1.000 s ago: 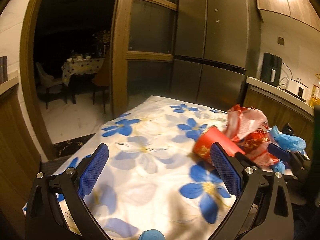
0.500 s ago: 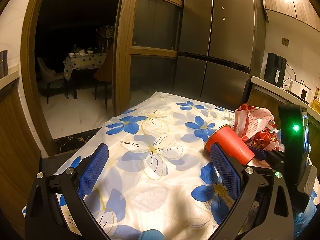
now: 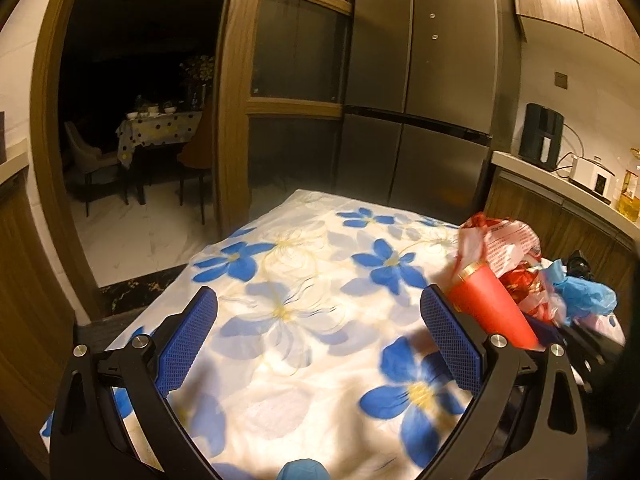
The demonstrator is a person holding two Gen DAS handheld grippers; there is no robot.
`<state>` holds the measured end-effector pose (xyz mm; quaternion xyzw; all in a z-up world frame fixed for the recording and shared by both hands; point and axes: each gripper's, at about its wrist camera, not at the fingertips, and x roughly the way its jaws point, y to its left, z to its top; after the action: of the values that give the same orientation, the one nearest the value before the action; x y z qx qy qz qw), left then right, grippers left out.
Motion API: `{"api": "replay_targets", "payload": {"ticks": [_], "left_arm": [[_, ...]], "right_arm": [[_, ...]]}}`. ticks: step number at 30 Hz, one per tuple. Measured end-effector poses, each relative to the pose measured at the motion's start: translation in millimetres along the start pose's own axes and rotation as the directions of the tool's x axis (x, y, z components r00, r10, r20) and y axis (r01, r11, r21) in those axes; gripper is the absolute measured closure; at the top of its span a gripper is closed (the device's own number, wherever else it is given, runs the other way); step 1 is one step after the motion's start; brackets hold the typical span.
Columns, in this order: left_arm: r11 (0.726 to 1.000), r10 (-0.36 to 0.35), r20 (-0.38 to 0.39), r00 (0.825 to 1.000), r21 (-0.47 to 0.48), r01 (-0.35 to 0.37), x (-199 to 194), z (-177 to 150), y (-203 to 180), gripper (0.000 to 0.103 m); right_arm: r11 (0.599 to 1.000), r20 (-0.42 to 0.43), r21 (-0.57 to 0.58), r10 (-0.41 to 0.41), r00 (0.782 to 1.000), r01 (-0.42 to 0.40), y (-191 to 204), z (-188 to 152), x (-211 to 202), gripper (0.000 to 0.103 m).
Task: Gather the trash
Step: 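Grasp the red paper cup with the right tool while the left tool grasps the red-white wrapper, then lift the cup and wrapper and carry them over the black bin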
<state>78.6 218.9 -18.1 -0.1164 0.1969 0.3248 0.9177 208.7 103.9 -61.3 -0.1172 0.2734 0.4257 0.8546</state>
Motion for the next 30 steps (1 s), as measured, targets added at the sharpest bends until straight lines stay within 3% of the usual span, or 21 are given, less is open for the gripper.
{"api": "replay_targets", "payload": {"ticks": [6,10,13,17,20,22,23,24,25,30], "left_arm": [[0.996,-0.092,0.008,0.996,0.02,0.092,14,9,-32,0.006],[0.977,-0.211,-0.012,0.977,0.015,0.211,36,20,-63,0.006],[0.969,-0.243,-0.039,0.969,0.037,0.245,57,23,-88,0.006],[0.968,-0.234,-0.084,0.969,0.07,0.24,84,23,-111,0.008],[0.963,-0.244,-0.124,0.962,0.083,0.255,98,20,-123,0.024],[0.961,-0.239,-0.168,0.956,0.098,0.257,106,15,-127,0.058],[0.96,-0.243,-0.178,0.954,0.1,0.263,108,13,-126,0.068],[0.959,-0.246,-0.182,0.952,0.099,0.266,108,12,-126,0.09],[0.959,-0.245,-0.184,0.952,0.099,0.265,107,11,-124,0.101],[0.961,-0.25,-0.125,0.96,0.094,0.262,83,14,-115,0.103]], "right_arm": [[0.997,0.043,0.06,-0.06,0.997,0.057,-24,-27,-43,0.044],[0.986,0.062,0.133,-0.106,0.992,0.097,-48,-41,-68,0.044],[0.979,0.082,0.171,-0.125,0.989,0.11,-62,-44,-80,0.044],[0.973,0.101,0.195,-0.147,0.984,0.125,-70,-50,-94,0.044],[0.967,0.099,0.216,-0.158,0.982,0.134,-76,-53,-99,0.044],[0.965,0.102,0.22,-0.167,0.981,0.142,-78,-54,-103,0.044],[0.964,0.105,0.222,-0.175,0.979,0.148,-79,-54,-105,0.044],[0.963,0.106,0.225,-0.179,0.978,0.152,-80,-54,-107,0.044],[0.961,0.107,0.228,-0.183,0.977,0.155,-82,-55,-108,0.044],[0.955,0.113,0.243,-0.203,0.973,0.171,-86,-56,-115,0.044]]}}
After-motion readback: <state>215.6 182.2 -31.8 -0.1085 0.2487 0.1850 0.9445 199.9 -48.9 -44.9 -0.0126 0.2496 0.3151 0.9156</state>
